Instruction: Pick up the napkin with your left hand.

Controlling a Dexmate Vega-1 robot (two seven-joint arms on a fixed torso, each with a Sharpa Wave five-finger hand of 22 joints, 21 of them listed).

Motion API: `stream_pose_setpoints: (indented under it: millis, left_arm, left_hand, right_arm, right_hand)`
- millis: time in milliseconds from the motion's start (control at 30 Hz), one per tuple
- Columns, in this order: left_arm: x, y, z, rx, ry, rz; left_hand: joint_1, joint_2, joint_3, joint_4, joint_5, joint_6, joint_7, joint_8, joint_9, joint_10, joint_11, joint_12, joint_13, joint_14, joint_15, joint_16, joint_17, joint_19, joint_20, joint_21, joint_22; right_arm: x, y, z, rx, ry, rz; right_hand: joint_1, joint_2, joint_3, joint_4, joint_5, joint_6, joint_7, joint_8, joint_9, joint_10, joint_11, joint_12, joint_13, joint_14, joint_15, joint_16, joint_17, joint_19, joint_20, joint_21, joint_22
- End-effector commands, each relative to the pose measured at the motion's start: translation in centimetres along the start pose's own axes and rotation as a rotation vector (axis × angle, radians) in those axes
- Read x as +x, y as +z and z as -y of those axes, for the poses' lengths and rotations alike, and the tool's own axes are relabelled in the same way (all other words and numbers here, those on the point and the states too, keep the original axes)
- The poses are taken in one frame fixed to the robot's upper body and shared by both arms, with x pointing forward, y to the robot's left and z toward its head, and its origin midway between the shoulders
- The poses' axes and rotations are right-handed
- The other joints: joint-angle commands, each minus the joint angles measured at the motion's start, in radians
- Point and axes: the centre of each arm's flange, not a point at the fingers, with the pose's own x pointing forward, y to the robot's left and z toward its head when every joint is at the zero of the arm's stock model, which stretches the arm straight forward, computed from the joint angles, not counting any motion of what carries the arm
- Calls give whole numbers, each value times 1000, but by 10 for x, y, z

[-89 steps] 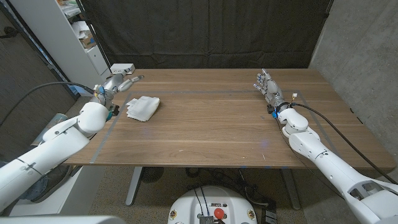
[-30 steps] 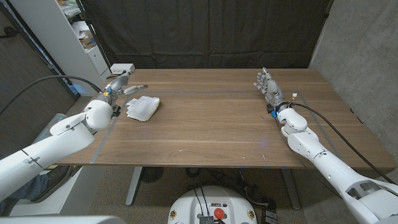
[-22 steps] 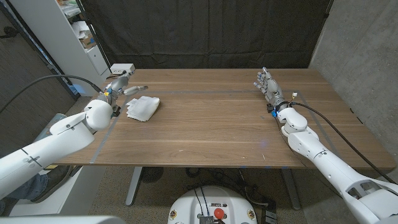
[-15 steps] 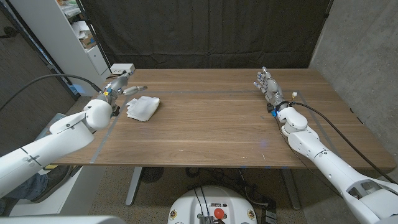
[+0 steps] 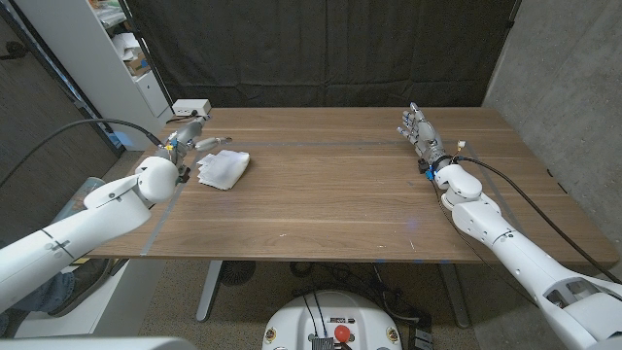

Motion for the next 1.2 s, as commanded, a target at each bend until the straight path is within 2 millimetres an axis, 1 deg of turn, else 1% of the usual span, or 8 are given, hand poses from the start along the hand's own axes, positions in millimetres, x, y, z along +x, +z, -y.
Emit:
stream_pose_setpoints:
  millis: [33, 100, 167, 233, 467, 767, 1033, 1200]
  left_arm:
    - [1, 2, 6, 2, 9, 2]
    - [1, -2, 10, -29, -24, -10]
    - [-4, -1, 7, 29, -11, -22]
    - [-8, -4, 5, 0, -14, -21]
    - [-9, -5, 8, 24, -32, -23]
    - [-1, -7, 17, 14, -69, -20]
    - [4, 1, 25, 30, -77, -7]
    - [5, 0, 29, 26, -85, -12]
  left_hand:
    - [15, 0, 7, 1, 5, 6, 0, 5, 4, 8, -1, 6, 5, 9, 1, 8, 2, 2, -2, -1, 6]
    - [17, 0, 7, 1, 5, 8, -1, 5, 4, 9, -4, 6, 5, 9, 0, 8, 2, 3, -2, -1, 6]
    - [19, 0, 7, 2, 5, 10, -1, 6, 4, 9, -4, 6, 5, 9, 0, 8, 2, 4, -4, -1, 6]
    - [22, -1, 7, 3, 5, 11, 0, 5, 4, 10, -5, 7, 5, 10, -1, 8, 2, 4, -4, -2, 6]
    - [27, -1, 7, 4, 4, 15, 0, 6, 4, 9, -4, 7, 6, 12, -1, 8, 2, 4, -2, -3, 6]
    - [32, -3, 6, 7, 3, 19, 0, 6, 4, 13, -7, 9, 6, 16, -2, 9, 2, 7, -3, -3, 7]
    - [37, -4, 5, 9, 2, 27, 1, 7, 4, 18, -8, 10, 6, 17, -6, 9, 2, 9, -4, -3, 7]
    - [39, -4, 4, 10, 2, 29, 2, 6, 4, 19, -9, 11, 6, 18, -4, 8, 2, 10, -3, -4, 7]
  right_arm:
    - [-1, -3, -4, 10, 7, -5]
    - [0, -3, -3, 17, 5, -6]
    - [0, 1, -3, 1, 6, 0]
    - [-2, 1, -1, 0, 4, 3]
    - [-6, -4, -2, 11, -4, -2]
    - [-8, -2, -6, 2, 4, 5]
    - [-12, -1, -2, -5, -1, 3]
    - [-15, 0, 1, -8, -9, 2]
  right_hand:
    - [3, 4, -2, 2, -1, 7, 0, 0, 1, 8, -3, -2, 4, 11, 4, -2, 2, 4, -2, 0, 5]
    - [3, 4, -2, 2, -1, 8, 0, 0, 1, 8, -3, -2, 4, 12, 4, -2, 2, 4, -1, 0, 5]
    - [3, 4, -3, 2, -1, 7, 1, 0, 1, 8, -3, -2, 4, 12, 4, -2, 2, 5, -2, 0, 5]
    - [3, 4, -3, 2, -1, 8, 1, 0, 1, 8, -3, -3, 4, 12, 4, -2, 2, 5, -2, 0, 5]
    - [3, 5, -3, 2, -1, 8, 0, 0, 1, 9, -3, -2, 4, 12, 2, -2, 2, 5, -2, 0, 5]
    - [4, 5, -4, 2, -2, 9, -1, 0, 1, 9, -2, -2, 4, 12, 3, -3, 2, 5, -2, 0, 5]
    - [4, 6, -5, 2, -2, 9, 0, 0, 1, 8, -3, -3, 4, 14, 3, -2, 2, 6, -1, 0, 5]
    - [4, 6, -5, 2, -2, 9, 0, 0, 1, 9, -3, -3, 4, 13, 3, -3, 2, 6, -1, 0, 5]
